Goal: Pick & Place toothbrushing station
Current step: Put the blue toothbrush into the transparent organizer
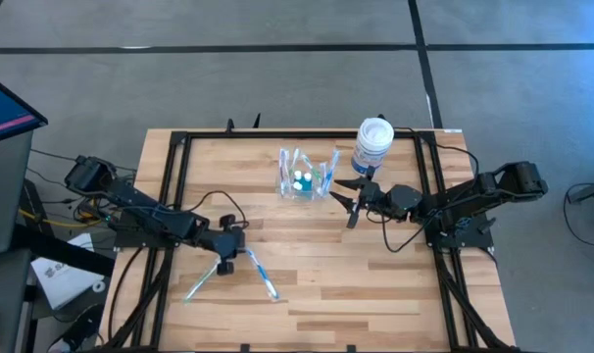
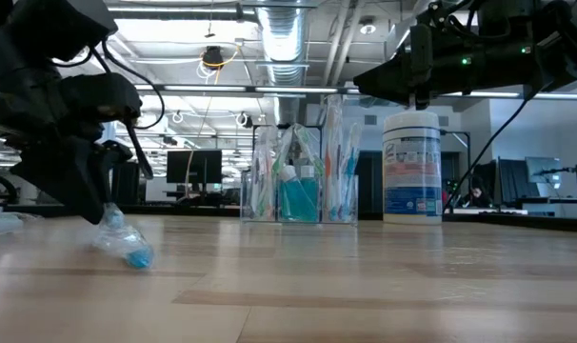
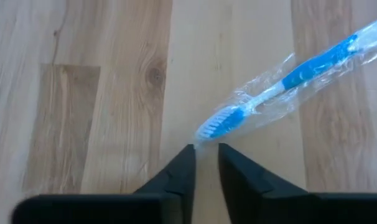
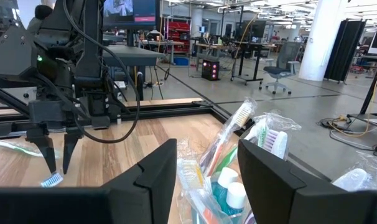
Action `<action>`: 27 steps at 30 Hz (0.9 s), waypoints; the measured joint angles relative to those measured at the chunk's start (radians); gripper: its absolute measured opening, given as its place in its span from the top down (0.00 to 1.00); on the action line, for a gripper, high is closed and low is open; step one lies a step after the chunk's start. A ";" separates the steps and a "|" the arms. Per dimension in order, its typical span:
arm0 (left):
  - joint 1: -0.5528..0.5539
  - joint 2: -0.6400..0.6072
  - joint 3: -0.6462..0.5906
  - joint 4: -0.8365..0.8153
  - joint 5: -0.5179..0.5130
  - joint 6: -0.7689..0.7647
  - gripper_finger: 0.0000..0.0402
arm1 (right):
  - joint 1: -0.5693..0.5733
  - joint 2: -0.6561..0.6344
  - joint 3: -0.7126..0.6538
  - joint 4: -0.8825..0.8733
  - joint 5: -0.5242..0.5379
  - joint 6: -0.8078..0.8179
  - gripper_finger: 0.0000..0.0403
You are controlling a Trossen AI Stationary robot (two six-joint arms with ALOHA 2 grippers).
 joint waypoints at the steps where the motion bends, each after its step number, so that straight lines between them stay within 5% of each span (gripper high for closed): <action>1: 0.000 0.000 0.000 0.005 0.000 0.001 0.88 | 0.000 0.000 0.000 0.000 0.000 0.000 0.60; 7: 0.000 0.000 0.000 0.047 -0.003 0.023 0.99 | 0.000 0.000 0.000 0.000 0.000 0.003 0.60; 18: 0.000 -0.003 0.000 0.072 -0.026 0.026 1.00 | 0.000 0.000 0.000 0.000 0.000 0.021 0.60; 27: 0.000 -0.003 0.051 0.226 -0.123 0.184 1.00 | 0.000 0.000 0.000 -0.001 -0.047 0.034 0.60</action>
